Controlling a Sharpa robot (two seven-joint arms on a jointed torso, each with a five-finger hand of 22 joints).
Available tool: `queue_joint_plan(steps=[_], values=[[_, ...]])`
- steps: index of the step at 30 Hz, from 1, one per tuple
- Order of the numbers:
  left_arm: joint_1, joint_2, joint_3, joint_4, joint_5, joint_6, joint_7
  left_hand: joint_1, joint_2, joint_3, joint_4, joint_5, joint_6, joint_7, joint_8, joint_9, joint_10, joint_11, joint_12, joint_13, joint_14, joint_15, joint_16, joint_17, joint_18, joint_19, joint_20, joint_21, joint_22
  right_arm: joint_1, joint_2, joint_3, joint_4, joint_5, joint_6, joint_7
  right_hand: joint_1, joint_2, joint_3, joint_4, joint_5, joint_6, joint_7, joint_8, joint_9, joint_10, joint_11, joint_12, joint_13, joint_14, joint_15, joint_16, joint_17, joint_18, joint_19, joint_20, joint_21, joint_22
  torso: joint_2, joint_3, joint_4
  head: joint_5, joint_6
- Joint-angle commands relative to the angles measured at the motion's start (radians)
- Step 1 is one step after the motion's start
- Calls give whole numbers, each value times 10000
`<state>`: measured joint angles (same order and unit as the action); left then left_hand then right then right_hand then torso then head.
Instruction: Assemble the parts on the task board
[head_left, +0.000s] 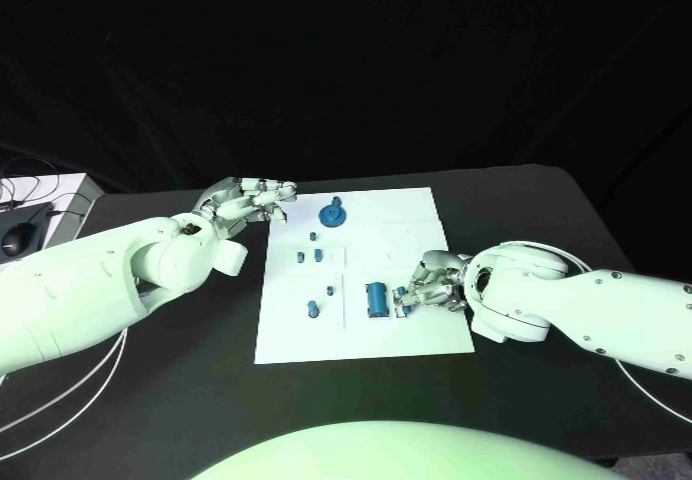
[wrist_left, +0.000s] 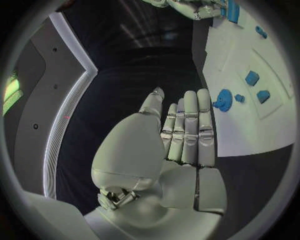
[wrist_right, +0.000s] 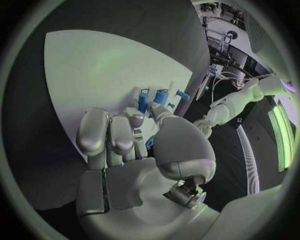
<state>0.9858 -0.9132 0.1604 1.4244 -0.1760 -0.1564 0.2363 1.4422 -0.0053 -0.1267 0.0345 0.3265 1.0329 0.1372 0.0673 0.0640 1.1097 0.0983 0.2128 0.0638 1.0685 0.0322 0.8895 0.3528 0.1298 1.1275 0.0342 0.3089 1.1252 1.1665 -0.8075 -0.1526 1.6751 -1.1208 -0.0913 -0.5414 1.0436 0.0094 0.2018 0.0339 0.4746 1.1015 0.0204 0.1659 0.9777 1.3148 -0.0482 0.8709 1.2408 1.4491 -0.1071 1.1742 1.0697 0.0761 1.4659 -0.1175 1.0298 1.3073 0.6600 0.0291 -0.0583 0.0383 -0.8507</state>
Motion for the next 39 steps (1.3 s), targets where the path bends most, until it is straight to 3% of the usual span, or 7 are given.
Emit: queue_joint_plan(steps=[1,4,10,26,39], values=[[2,-5,7,32,24,136,74,13,34,-27,-58,-12,-33,2,31,9,-79,-1,41,7,-32,29,-33,13,-55,21,18,-64,9,-9,11,1,-65,-116,-101,15,104,56,1158,-1560,-145,103,-71,-84,-122,-36,-74,-40,-12,33,-15,-34,-11,-137,480,-31,-59,1405,-2,-6,-1,10,-11],[3,-9,7,34,24,135,72,13,34,-27,-58,-12,-33,2,31,9,-79,-1,41,7,-32,29,-33,13,-55,21,18,-64,9,-9,11,1,-108,-117,-72,10,261,141,409,-1314,-203,176,-86,-156,-272,-51,-78,-35,-18,33,-15,-46,-15,-142,488,-34,-86,1402,-3,-2,-4,12,-22],[3,-13,7,37,25,134,70,13,34,-27,-58,-12,-33,2,31,9,-79,-1,41,7,-32,29,-33,13,-55,21,18,-64,9,-9,18,1,-130,-118,69,-2,339,145,-121,-1105,-287,232,-87,-188,-377,-62,-74,-38,-35,35,-16,-58,-19,-147,495,-37,-105,1404,-1,-3,-5,11,-29],[3,-17,7,25,25,138,56,13,28,-32,-54,-13,-46,11,29,9,-80,2,45,6,-32,30,-36,9,-53,28,19,-78,16,-32,11,0,157,-128,10,40,478,190,-256,-1097,-265,241,-97,-194,-417,-56,-74,-20,-39,35,-18,-65,-20,-148,494,-39,-127,1401,-4,-1,2,43,-55],[3,-24,7,25,25,143,39,13,28,-32,-54,-13,-46,11,29,9,-80,2,45,6,-32,30,-36,9,-53,28,19,-78,16,-35,-29,0,114,-260,-88,10,382,167,-352,-1013,-324,267,-100,-169,-419,-43,-75,-16,-46,36,-21,-71,-24,-149,499,-43,-127,1401,-4,0,-4,57,-58]])
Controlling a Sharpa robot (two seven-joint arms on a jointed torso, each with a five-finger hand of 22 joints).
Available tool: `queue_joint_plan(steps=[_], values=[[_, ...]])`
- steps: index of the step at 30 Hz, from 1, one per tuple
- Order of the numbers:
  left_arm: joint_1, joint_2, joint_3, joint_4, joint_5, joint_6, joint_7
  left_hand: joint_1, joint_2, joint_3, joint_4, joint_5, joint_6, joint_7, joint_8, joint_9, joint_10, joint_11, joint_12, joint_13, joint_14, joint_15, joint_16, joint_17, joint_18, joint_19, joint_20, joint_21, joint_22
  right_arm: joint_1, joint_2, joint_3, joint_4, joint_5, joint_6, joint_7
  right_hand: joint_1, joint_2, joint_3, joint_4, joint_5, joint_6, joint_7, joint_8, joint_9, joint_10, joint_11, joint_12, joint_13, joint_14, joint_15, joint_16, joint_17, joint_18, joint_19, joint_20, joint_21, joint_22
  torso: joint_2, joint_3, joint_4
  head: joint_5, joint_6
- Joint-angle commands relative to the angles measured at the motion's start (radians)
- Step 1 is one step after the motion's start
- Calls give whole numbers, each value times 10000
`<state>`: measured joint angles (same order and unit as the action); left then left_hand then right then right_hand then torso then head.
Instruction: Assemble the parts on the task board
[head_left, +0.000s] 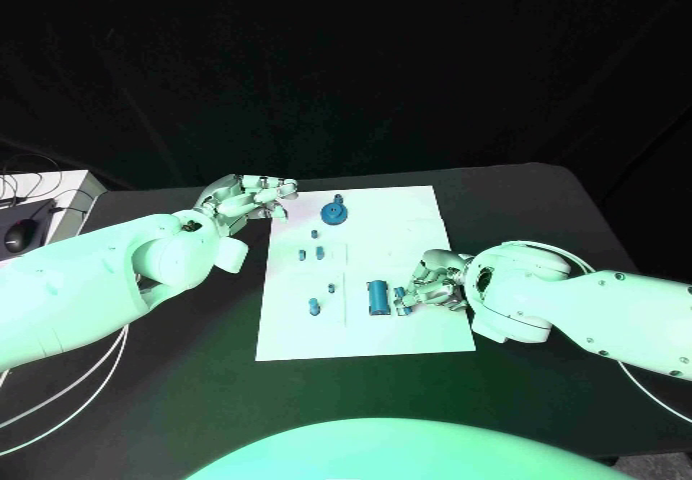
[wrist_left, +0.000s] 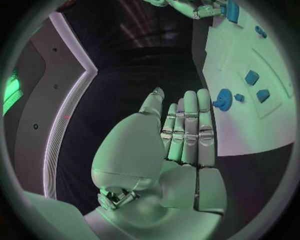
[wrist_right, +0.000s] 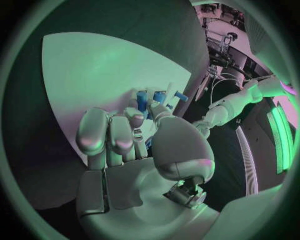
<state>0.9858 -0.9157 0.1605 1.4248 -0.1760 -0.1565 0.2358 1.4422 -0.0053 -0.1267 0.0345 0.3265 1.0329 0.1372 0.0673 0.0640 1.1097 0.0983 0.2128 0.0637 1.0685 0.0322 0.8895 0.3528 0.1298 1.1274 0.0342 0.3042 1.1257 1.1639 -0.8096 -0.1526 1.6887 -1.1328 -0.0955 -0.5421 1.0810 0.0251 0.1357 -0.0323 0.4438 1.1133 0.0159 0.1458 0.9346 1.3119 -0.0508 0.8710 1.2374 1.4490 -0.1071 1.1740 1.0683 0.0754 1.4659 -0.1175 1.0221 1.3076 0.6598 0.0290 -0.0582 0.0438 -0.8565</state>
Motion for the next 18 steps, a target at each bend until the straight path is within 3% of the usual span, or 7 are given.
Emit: queue_joint_plan(steps=[1,5,8,14,18], values=[[3,1,7,20,25,143,43,12,28,-32,-54,-13,-46,11,29,9,-80,2,45,6,-32,30,-36,9,-53,28,19,-31,11,-10,-9,0,-29,-142,-50,15,1,6,299,-345,-21,150,-55,32,12,-14,-50,-14,-12,36,-20,-71,-11,-143,499,-43,-53,1398,-2,1,-5,2,1],[3,2,7,19,25,140,40,4,29,-37,-39,-12,-48,14,31,9,-85,5,45,6,-32,33,-43,4,-51,34,23,-48,13,-10,-12,0,-49,-150,-72,12,-195,-52,-239,-84,-120,196,-46,61,25,-7,-43,-8,-12,37,-10,-72,-11,-141,500,-36,-69,1395,-1,2,-7,6,-1],[3,3,7,19,25,139,38,4,29,-37,-39,-12,-48,14,31,9,-85,5,45,6,-32,33,-43,4,-51,34,23,-48,13,-9,-16,0,-65,-148,-121,14,-368,-111,-779,215,-1069,219,-19,67,27,-14,-13,-23,-24,37,11,-76,-14,-135,500,-23,-85,1392,-1,4,-8,5,-2],[3,2,7,17,27,140,38,4,29,-37,-39,-12,-48,14,31,9,-85,5,45,6,-32,33,-43,4,-51,34,23,-48,13,-9,-27,0,-79,-148,-195,25,-255,-8,-1727,761,-1210,225,8,64,42,-20,10,-15,-39,38,28,-83,-23,-121,502,3,-88,1394,2,5,0,1,-2],[3,-2,7,18,27,136,37,4,29,-37,-39,-12,-48,14,31,9,-85,5,45,6,-32,33,-43,4,-51,34,23,-48,13,-8,-34,0,-68,-114,-212,35,-193,16,-1969,868,-1218,225,20,62,49,-27,16,-12,-47,35,27,-89,-29,-119,505,6,-86,1395,1,0,-5,5,-17]])
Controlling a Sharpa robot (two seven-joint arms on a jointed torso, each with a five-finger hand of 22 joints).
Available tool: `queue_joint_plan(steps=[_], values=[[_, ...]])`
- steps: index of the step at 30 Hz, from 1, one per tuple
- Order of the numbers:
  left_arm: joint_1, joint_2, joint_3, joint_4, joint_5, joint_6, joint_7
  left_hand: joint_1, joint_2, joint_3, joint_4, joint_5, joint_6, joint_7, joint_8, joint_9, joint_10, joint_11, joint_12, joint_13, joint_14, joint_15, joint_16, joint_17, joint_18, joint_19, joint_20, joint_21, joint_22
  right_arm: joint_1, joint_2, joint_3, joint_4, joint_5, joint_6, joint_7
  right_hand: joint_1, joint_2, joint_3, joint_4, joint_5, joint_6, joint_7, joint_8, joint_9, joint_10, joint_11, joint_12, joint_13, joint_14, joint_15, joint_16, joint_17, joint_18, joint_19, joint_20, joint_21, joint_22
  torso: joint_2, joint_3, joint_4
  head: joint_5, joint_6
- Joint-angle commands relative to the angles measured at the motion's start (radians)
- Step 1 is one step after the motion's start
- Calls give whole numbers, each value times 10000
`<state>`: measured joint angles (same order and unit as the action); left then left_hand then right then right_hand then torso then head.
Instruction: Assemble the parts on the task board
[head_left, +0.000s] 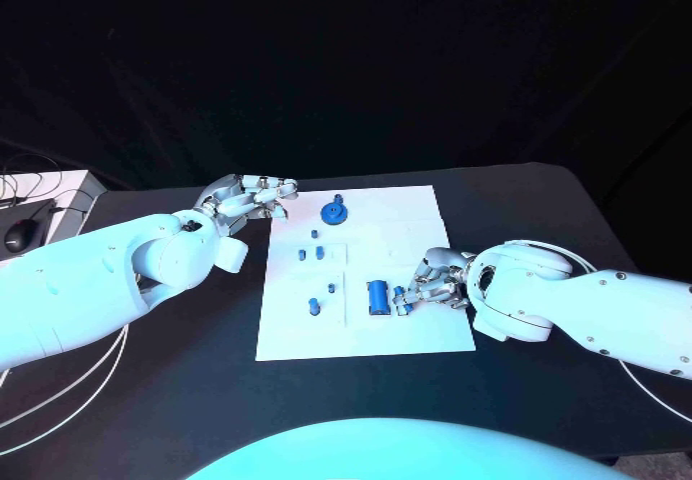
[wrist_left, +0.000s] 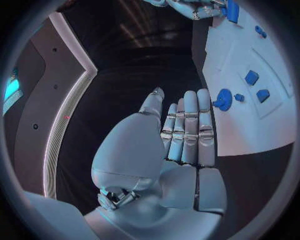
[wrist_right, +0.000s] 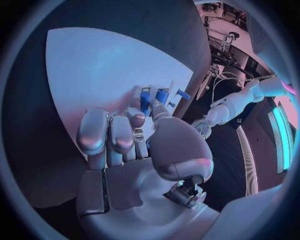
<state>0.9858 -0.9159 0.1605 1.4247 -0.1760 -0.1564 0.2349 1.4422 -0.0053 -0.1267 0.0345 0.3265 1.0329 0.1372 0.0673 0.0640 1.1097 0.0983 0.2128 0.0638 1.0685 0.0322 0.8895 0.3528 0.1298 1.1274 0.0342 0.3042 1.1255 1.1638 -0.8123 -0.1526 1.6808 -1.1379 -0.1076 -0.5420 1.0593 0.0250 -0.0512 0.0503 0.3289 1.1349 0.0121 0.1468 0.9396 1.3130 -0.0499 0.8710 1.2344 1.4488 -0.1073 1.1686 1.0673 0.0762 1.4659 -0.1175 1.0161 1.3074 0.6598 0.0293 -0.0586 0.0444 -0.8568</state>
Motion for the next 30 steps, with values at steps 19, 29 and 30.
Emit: queue_joint_plan(steps=[19,29,30], values=[[3,-8,6,21,28,134,51,-4,21,-45,-26,-12,-54,15,31,10,-87,6,47,6,-30,34,-46,1,-51,36,24,-59,12,-7,-79,0,171,0,-202,91,40,171,-160,121,150,48,33,49,-11,0,-10,30,-7,43,18,-31,-24,-130,511,-2,6,1404,-3,-2,-3,-16,-6],[3,-9,6,18,28,137,54,11,25,-41,-24,-12,-54,15,33,10,-90,6,48,6,-32,34,-50,-1,-51,42,23,-68,14,-8,-467,4,400,12,-152,591,926,-102,-19,-804,-1118,105,14,69,-14,20,-24,53,8,37,5,-22,-12,-146,504,-15,45,1413,-4,1,-13,-11,35],[3,-8,6,17,28,137,55,11,25,-41,-24,-12,-54,15,33,10,-90,6,48,6,-32,34,-50,-1,-51,42,23,-68,14,-8,-494,4,420,4,-118,618,1047,-149,0,-913,-1426,125,14,76,-15,28,-25,64,14,39,5,-9,6,-150,506,-16,71,1419,-4,4,-16,-8,33]])
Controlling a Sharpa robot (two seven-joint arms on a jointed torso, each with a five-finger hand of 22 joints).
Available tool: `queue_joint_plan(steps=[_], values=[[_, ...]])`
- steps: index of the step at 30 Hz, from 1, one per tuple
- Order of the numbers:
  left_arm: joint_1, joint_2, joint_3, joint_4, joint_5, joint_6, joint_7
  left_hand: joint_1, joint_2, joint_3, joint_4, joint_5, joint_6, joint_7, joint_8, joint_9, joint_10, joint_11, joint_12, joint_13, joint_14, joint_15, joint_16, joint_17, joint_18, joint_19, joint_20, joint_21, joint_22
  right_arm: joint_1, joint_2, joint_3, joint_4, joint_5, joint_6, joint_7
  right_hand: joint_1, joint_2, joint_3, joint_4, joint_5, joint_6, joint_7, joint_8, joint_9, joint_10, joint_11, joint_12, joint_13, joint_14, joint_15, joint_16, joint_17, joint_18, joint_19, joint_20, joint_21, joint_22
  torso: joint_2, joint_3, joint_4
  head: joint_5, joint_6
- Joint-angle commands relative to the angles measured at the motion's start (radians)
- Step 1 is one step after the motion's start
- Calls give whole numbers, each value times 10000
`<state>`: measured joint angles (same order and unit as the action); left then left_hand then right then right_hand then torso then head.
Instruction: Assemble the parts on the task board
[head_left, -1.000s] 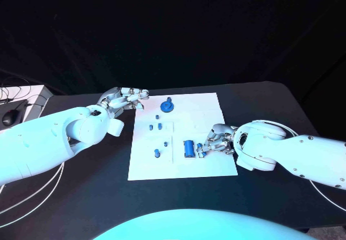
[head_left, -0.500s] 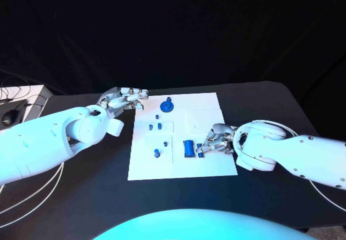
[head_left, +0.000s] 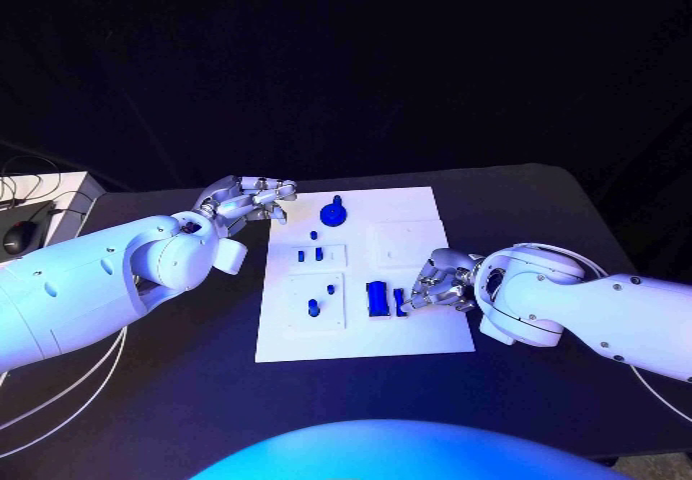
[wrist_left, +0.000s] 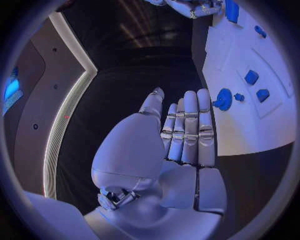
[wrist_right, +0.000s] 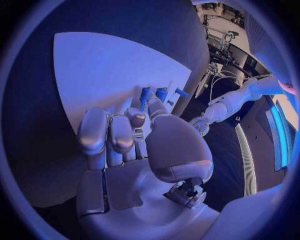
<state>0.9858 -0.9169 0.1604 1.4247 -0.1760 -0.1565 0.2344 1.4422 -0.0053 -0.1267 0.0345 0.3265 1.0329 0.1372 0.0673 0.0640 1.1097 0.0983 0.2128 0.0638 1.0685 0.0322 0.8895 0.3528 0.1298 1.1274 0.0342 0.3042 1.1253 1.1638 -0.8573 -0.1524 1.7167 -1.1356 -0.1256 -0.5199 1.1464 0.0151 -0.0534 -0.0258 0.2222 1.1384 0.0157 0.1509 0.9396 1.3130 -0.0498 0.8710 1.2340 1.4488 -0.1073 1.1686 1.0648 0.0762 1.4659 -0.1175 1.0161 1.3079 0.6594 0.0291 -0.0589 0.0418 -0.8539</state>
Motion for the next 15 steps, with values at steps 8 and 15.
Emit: queue_joint_plan(steps=[8,15], values=[[2,21,6,7,28,155,63,11,25,-41,-24,-12,-54,15,33,10,-90,6,48,6,-32,34,-50,-1,-51,42,23,-68,17,-36,-41,1,36,-175,36,248,313,-116,69,-259,-865,159,-45,103,20,73,-40,123,43,38,-1,13,68,-158,511,-22,129,1425,2,12,-5,-7,-11],[2,31,6,2,28,163,63,11,25,-41,-24,-12,-54,15,33,10,-90,6,48,6,-32,34,-50,-1,-51,42,23,-68,17,-121,83,1,-94,-297,-177,-34,163,-54,86,-103,-793,166,-90,233,132,106,-74,135,45,41,-23,2,65,-163,517,-42,127,1422,5,5,2,-15,-19]])
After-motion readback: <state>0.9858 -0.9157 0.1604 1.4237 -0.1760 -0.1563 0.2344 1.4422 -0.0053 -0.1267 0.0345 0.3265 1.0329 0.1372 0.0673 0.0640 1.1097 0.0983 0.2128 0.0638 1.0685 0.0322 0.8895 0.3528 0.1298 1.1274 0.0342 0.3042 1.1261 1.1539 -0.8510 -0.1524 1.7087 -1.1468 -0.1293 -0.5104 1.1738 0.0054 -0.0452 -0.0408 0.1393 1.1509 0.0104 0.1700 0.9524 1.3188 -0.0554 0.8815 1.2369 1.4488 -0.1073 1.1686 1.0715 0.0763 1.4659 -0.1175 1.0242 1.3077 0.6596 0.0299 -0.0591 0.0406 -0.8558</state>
